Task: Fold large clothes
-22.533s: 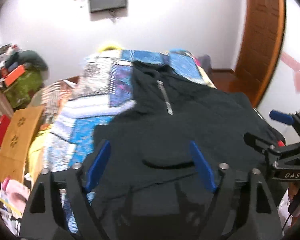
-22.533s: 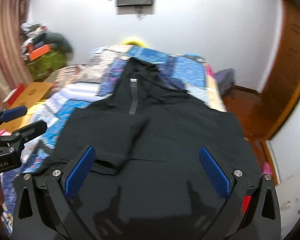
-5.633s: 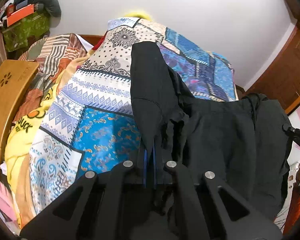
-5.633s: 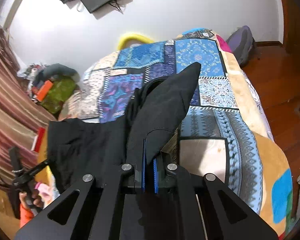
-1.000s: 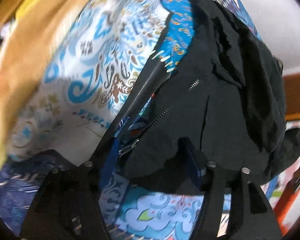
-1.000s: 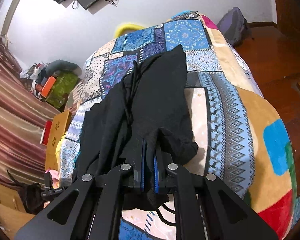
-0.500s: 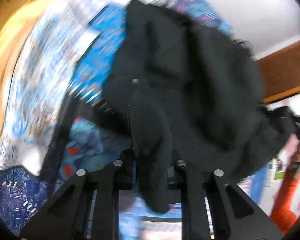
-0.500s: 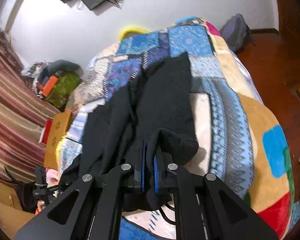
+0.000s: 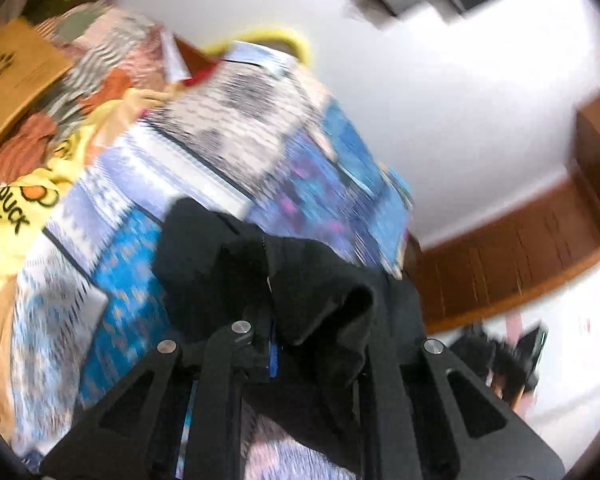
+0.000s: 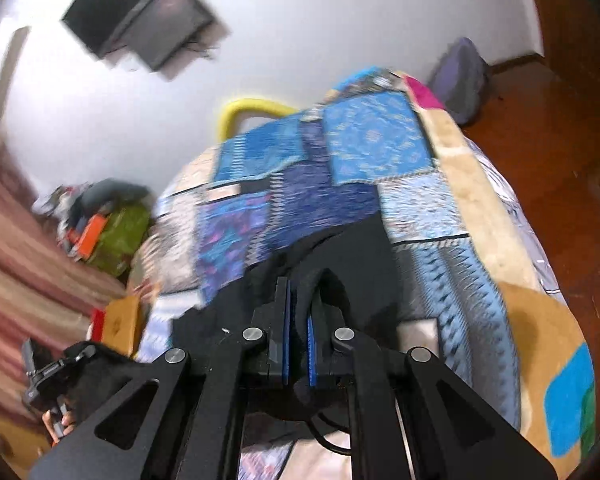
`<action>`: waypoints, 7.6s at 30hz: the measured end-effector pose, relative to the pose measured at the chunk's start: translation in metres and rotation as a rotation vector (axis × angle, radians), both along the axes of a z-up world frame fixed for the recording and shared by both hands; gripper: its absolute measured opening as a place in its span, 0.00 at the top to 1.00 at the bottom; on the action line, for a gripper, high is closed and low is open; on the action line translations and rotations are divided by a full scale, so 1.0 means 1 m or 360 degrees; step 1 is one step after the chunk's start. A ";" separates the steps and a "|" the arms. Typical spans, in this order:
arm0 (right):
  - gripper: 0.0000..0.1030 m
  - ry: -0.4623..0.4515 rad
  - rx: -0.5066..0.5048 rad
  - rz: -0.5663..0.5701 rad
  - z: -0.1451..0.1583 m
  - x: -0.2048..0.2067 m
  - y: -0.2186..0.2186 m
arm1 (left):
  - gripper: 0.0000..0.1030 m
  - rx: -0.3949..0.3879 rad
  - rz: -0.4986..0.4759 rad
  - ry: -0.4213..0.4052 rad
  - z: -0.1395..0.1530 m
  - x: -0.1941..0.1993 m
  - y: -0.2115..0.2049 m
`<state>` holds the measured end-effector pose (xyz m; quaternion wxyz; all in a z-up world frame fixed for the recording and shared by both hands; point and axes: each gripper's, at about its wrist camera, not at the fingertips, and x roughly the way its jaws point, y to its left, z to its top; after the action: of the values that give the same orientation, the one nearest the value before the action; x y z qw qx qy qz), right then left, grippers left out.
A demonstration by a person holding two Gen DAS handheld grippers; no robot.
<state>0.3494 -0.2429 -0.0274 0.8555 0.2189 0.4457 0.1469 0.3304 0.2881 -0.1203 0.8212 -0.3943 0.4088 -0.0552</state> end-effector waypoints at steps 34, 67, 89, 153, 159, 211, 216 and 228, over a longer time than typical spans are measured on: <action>0.35 -0.0042 -0.0350 0.0171 0.017 -0.026 0.044 | 0.49 0.0534 -0.0269 0.0177 -0.014 0.023 -0.016; 0.34 -0.0276 -0.0846 0.0602 -0.054 -0.044 0.186 | 0.35 0.0929 -0.0579 -0.0055 -0.058 0.034 -0.154; 0.24 -0.0189 -0.0986 0.0541 -0.085 -0.037 0.149 | 0.09 0.0826 -0.0465 0.0161 -0.120 0.050 -0.157; 0.19 -0.0056 -0.0682 0.0649 -0.062 -0.073 0.202 | 0.74 0.0788 0.0401 -0.0145 -0.033 -0.048 -0.074; 0.11 0.0072 -0.0679 0.0887 -0.112 -0.096 0.277 | 0.74 0.0822 0.0262 -0.0290 0.012 -0.058 -0.070; 0.12 -0.0205 -0.0676 0.0623 -0.055 -0.129 0.146 | 0.18 0.1113 -0.0496 -0.0117 -0.009 -0.073 -0.217; 0.12 -0.0134 -0.0715 0.0649 -0.083 -0.128 0.137 | 0.15 0.0967 -0.0562 0.0051 -0.055 -0.060 -0.211; 0.12 -0.0146 -0.0764 0.0598 -0.063 -0.144 0.113 | 0.05 0.0937 -0.0478 0.0056 -0.048 -0.075 -0.200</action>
<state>0.2053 -0.1299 -0.0904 0.8598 -0.0826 0.4614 0.2026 0.2551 0.0884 -0.1688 0.8754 -0.0763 0.4749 -0.0485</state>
